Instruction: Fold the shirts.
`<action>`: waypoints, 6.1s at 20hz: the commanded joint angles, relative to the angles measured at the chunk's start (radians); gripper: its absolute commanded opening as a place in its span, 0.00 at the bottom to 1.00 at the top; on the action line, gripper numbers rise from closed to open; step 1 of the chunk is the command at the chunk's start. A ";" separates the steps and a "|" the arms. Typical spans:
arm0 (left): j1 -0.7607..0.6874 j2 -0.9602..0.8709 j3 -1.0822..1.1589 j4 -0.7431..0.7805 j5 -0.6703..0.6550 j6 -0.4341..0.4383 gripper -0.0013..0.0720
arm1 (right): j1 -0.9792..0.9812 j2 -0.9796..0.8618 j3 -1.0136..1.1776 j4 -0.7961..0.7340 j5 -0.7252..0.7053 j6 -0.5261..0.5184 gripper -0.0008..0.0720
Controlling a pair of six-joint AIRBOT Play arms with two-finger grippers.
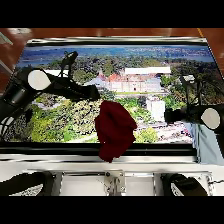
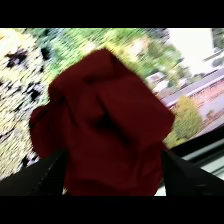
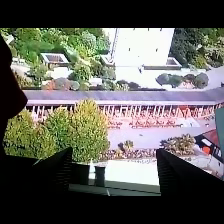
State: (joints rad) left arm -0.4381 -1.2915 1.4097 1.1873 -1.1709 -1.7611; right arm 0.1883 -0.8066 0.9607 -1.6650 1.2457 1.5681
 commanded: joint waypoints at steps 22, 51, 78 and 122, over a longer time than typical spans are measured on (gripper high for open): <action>-0.047 -0.147 -0.740 -0.664 0.524 0.249 0.78 | -0.286 -0.303 -0.280 0.636 -0.077 -0.204 0.89; 0.059 0.365 -0.576 -0.206 0.571 0.265 0.07 | -0.039 -0.134 -0.153 0.754 -0.378 -0.292 0.10; 0.195 0.472 -0.025 0.484 0.276 0.148 0.07 | -0.095 -0.334 0.518 0.240 0.011 -0.191 0.10; -0.235 0.018 -0.794 -0.506 0.483 0.121 0.07 | -0.522 -0.361 -0.275 0.543 0.044 -0.251 0.89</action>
State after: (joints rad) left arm -0.6838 -1.2819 0.6167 0.6891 -0.7067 -1.6791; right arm -0.3763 -1.1530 0.7242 -1.1828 1.3270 1.3369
